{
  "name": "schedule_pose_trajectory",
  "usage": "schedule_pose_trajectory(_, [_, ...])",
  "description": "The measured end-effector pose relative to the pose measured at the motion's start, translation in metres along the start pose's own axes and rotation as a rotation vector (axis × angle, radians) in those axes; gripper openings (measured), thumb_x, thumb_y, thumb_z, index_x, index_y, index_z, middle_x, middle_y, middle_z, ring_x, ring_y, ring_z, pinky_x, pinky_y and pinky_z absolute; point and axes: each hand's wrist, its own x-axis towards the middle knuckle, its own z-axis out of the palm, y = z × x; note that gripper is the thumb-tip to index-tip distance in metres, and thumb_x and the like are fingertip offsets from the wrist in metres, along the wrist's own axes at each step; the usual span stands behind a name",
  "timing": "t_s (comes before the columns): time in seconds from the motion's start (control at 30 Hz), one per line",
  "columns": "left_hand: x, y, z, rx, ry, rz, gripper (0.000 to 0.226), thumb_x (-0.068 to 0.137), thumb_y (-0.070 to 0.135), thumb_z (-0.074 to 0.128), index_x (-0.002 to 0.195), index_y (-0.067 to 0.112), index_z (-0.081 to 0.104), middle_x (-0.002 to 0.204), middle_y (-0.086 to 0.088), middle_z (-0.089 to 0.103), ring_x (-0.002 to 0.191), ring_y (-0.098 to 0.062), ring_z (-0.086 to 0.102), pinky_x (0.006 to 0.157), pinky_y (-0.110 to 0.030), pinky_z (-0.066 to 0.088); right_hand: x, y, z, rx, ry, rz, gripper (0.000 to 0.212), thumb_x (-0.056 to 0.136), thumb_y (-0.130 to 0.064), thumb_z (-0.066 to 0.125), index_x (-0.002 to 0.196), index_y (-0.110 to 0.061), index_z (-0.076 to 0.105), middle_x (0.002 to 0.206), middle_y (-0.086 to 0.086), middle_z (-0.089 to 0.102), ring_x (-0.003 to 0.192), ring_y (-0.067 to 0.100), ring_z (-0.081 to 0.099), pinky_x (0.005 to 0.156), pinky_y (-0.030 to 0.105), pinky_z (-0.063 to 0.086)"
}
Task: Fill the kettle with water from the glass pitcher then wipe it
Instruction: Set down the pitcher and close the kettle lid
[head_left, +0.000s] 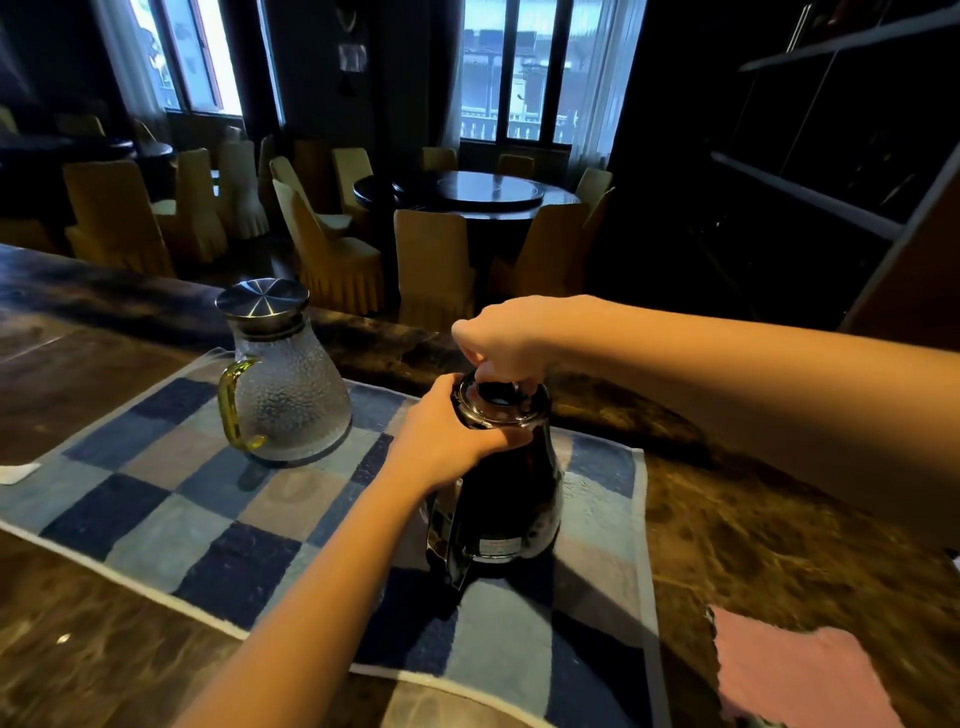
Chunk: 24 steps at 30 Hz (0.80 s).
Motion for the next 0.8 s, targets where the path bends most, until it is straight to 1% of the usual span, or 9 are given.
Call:
schedule_pose_trajectory(0.07, [-0.001, 0.002, -0.001, -0.007, 0.004, -0.002, 0.073, 0.053, 0.051, 0.079, 0.113, 0.033, 0.042, 0.084, 0.03, 0.046, 0.076, 0.01, 0.044, 0.06, -0.011, 0.031, 0.006, 0.002, 0.006, 0.239, -0.08, 0.144, 0.015, 0.097, -0.016, 0.047, 0.092, -0.004, 0.055, 0.063, 0.006, 0.063, 0.045, 0.012, 0.059, 0.037, 0.019, 0.043])
schedule_pose_trajectory(0.13, [-0.001, 0.003, -0.001, -0.036, -0.001, -0.01, 0.064, 0.054, 0.047, 0.08, 0.105, 0.035, 0.043, 0.086, 0.027, 0.048, 0.079, 0.008, 0.046, 0.061, -0.014, 0.034, 0.009, 0.004, 0.008, 0.472, -0.164, 0.295, 0.035, 0.1, -0.017, 0.036, 0.074, -0.005, 0.057, 0.054, 0.004, 0.061, 0.037, 0.011, 0.049, 0.033, 0.015, 0.037])
schedule_pose_trajectory(0.23, [-0.001, 0.002, 0.001, -0.046, 0.011, 0.003, 0.055, 0.056, 0.044, 0.082, 0.101, 0.036, 0.051, 0.093, 0.017, 0.059, 0.085, -0.001, 0.056, 0.067, -0.019, 0.042, 0.011, 0.004, 0.01, 0.632, -0.203, 0.408, 0.036, 0.101, -0.021, 0.035, 0.077, -0.004, 0.056, 0.046, 0.002, 0.06, 0.028, 0.009, 0.048, 0.032, 0.012, 0.039])
schedule_pose_trajectory(0.33, [-0.001, 0.004, 0.001, -0.019, 0.011, 0.022, 0.054, 0.055, 0.047, 0.081, 0.098, 0.035, 0.051, 0.091, 0.018, 0.06, 0.085, -0.001, 0.056, 0.068, -0.021, 0.044, 0.008, 0.004, 0.01, 0.715, -0.179, 0.431, 0.034, 0.1, -0.022, 0.038, 0.08, -0.001, 0.056, 0.06, 0.005, 0.061, 0.029, 0.009, 0.051, 0.034, 0.014, 0.043])
schedule_pose_trajectory(0.4, [0.0, 0.004, 0.001, -0.016, -0.01, 0.01, 0.062, 0.054, 0.05, 0.08, 0.106, 0.03, 0.053, 0.1, 0.011, 0.063, 0.093, -0.009, 0.06, 0.079, -0.03, 0.049, 0.003, 0.005, 0.012, 0.778, -0.138, 0.403, 0.032, 0.1, -0.02, 0.039, 0.082, 0.0, 0.056, 0.063, 0.007, 0.061, 0.029, 0.01, 0.052, 0.034, 0.015, 0.045])
schedule_pose_trajectory(0.53, [-0.001, 0.005, -0.001, -0.044, -0.018, -0.02, 0.077, 0.055, 0.045, 0.082, 0.121, 0.023, 0.049, 0.112, 0.003, 0.06, 0.102, -0.016, 0.058, 0.088, -0.035, 0.048, -0.017, 0.014, 0.021, 0.937, 0.004, 0.231, 0.028, 0.098, -0.023, 0.044, 0.103, 0.002, 0.056, 0.062, 0.008, 0.065, 0.038, 0.011, 0.058, 0.041, 0.02, 0.05])
schedule_pose_trajectory(0.63, [-0.001, 0.005, -0.001, -0.058, -0.021, -0.055, 0.087, 0.054, 0.045, 0.083, 0.128, 0.02, 0.044, 0.118, 0.003, 0.057, 0.108, -0.017, 0.054, 0.094, -0.038, 0.045, -0.041, 0.025, 0.034, 1.042, 0.155, 0.061, 0.024, 0.096, -0.03, 0.049, 0.1, -0.007, 0.053, 0.063, 0.006, 0.07, 0.047, 0.011, 0.063, 0.045, 0.02, 0.052])
schedule_pose_trajectory(0.73, [0.0, 0.005, -0.002, -0.052, -0.01, -0.05, 0.087, 0.054, 0.042, 0.084, 0.128, 0.019, 0.046, 0.123, 0.0, 0.057, 0.111, -0.017, 0.054, 0.094, -0.035, 0.045, -0.075, 0.045, 0.057, 1.018, 0.352, -0.003, 0.016, 0.094, -0.025, 0.054, 0.101, -0.01, 0.054, 0.075, 0.005, 0.07, 0.058, 0.009, 0.065, 0.049, 0.02, 0.05])
schedule_pose_trajectory(0.8, [0.001, 0.004, -0.002, -0.028, -0.009, -0.039, 0.087, 0.054, 0.042, 0.084, 0.129, 0.018, 0.047, 0.125, -0.002, 0.058, 0.111, -0.019, 0.055, 0.095, -0.036, 0.045, -0.102, 0.062, 0.081, 0.924, 0.33, -0.008, 0.016, 0.094, -0.023, 0.054, 0.1, -0.01, 0.059, 0.08, 0.007, 0.069, 0.063, 0.009, 0.065, 0.054, 0.021, 0.051])
